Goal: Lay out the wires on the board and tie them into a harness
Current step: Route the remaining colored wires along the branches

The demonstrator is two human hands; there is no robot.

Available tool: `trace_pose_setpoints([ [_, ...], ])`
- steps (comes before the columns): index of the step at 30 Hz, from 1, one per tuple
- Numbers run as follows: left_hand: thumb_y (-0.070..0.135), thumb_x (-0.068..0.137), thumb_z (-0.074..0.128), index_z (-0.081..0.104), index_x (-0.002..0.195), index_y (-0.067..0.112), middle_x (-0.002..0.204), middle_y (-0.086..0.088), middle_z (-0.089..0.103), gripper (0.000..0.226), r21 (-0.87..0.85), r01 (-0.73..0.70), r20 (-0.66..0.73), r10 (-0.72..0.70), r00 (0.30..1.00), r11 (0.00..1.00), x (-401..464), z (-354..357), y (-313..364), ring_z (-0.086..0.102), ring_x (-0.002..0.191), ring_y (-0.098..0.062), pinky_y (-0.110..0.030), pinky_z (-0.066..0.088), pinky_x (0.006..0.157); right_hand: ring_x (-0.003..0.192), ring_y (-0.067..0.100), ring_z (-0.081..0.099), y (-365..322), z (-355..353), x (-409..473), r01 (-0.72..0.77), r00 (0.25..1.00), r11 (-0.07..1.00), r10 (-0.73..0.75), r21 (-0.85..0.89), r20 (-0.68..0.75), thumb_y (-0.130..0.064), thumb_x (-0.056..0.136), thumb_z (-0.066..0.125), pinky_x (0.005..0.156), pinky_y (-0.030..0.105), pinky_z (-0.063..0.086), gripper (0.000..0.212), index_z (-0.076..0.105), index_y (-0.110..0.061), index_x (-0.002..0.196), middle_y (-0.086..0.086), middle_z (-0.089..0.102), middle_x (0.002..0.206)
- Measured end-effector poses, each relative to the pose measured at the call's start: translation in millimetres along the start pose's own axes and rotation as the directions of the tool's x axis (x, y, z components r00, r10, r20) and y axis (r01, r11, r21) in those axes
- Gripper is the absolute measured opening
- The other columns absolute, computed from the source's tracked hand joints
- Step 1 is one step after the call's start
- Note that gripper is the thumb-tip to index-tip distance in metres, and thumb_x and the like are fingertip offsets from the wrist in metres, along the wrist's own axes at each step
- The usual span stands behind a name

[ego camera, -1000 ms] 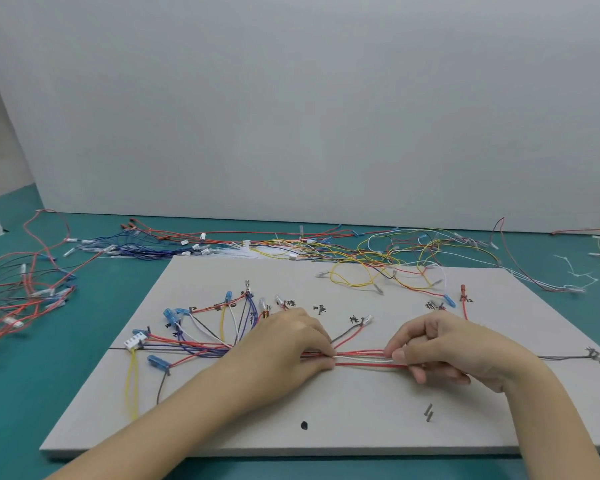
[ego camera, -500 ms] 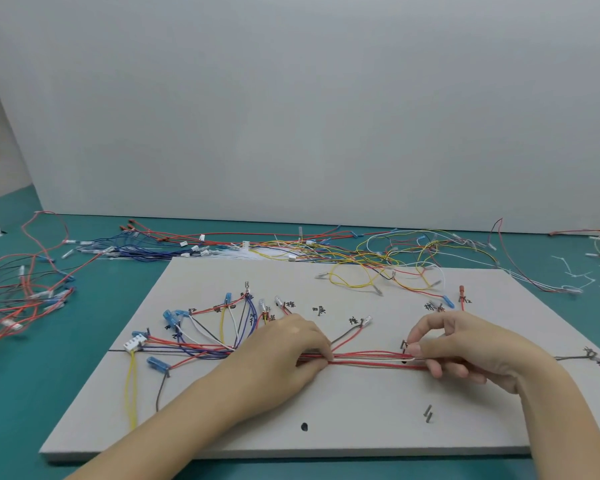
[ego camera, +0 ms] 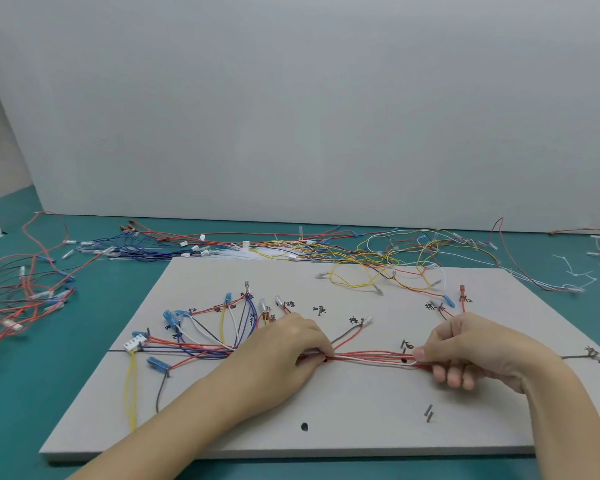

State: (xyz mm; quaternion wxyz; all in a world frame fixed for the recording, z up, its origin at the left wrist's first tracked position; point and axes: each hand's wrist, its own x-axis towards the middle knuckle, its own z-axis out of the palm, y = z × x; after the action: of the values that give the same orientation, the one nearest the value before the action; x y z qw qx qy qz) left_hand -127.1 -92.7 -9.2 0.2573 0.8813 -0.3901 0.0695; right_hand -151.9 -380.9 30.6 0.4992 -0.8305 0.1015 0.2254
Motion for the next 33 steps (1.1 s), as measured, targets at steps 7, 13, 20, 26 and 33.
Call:
trace_pose_setpoints([
  [7, 0.024, 0.094, 0.052, 0.069, 0.102, 0.029, 0.104, 0.015, 0.062, 0.019, 0.049, 0.029, 0.017, -0.030, 0.999, 0.998, 1.6, -2.0, 6.3, 0.048, 0.104, -0.003, -0.031, 0.043, 0.091, 0.038, 0.015, 0.048, -1.1, 1.7, 0.6, 0.063, 0.996, 0.998, -0.064, -0.015, -0.063, -0.015, 0.076, 0.079, 0.034, 0.020, 0.037, 0.023, 0.068, -0.011, 0.057, 0.011, 0.058, 0.055],
  [13, 0.037, 0.094, 0.053, 0.071, 0.104, 0.030, 0.110, 0.014, 0.055, 0.021, 0.191, 0.007, 0.041, -0.015, 0.999, 0.982, 18.6, -5.3, 20.2, 0.038, 0.108, -0.007, -0.027, 0.039, 0.086, 0.037, 0.013, 0.045, -4.8, 4.6, -0.3, 0.117, 0.987, 0.993, -0.115, 0.011, -0.113, -0.007, 0.078, 0.076, 0.033, 0.019, 0.034, 0.009, 0.071, -0.002, 0.082, 0.009, 0.055, 0.053],
  [20, 0.040, 0.095, 0.055, 0.066, 0.121, 0.031, 0.117, 0.007, 0.057, 0.030, 0.149, -0.051, 0.118, 0.033, 0.992, 0.987, 38.4, 7.0, 33.2, 0.043, 0.105, -0.016, -0.036, 0.039, 0.092, 0.039, 0.015, 0.045, -7.0, 8.7, 1.2, 0.152, 0.978, 0.988, -0.154, -0.024, -0.138, 0.000, 0.081, 0.070, 0.033, 0.020, 0.033, 0.006, 0.067, -0.001, 0.087, 0.011, 0.057, 0.055],
  [26, 0.030, 0.100, 0.048, 0.066, 0.119, 0.022, 0.108, -0.002, 0.054, 0.028, 0.153, -0.043, 0.093, 0.029, 0.995, 0.987, 49.2, 29.3, 47.2, 0.045, 0.101, -0.024, -0.038, 0.039, 0.086, 0.041, 0.017, 0.048, -8.0, 13.2, 3.5, 0.150, 0.979, 0.988, -0.155, -0.044, -0.129, 0.004, 0.084, 0.064, 0.035, 0.022, 0.036, 0.003, 0.067, 0.002, 0.085, 0.013, 0.059, 0.056],
  [33, 0.025, 0.096, 0.052, 0.068, 0.106, 0.015, 0.098, -0.006, 0.057, 0.021, 0.010, 0.043, -0.017, -0.043, 0.999, 0.999, 55.9, 44.4, 54.4, 0.050, 0.102, -0.024, -0.039, 0.044, 0.083, 0.040, 0.015, 0.048, -3.9, 10.1, 5.4, 0.116, 0.971, 0.992, -0.103, 0.053, -0.214, -0.003, 0.077, 0.078, 0.036, 0.019, 0.039, 0.015, 0.068, 0.005, 0.085, 0.015, 0.063, 0.059],
])
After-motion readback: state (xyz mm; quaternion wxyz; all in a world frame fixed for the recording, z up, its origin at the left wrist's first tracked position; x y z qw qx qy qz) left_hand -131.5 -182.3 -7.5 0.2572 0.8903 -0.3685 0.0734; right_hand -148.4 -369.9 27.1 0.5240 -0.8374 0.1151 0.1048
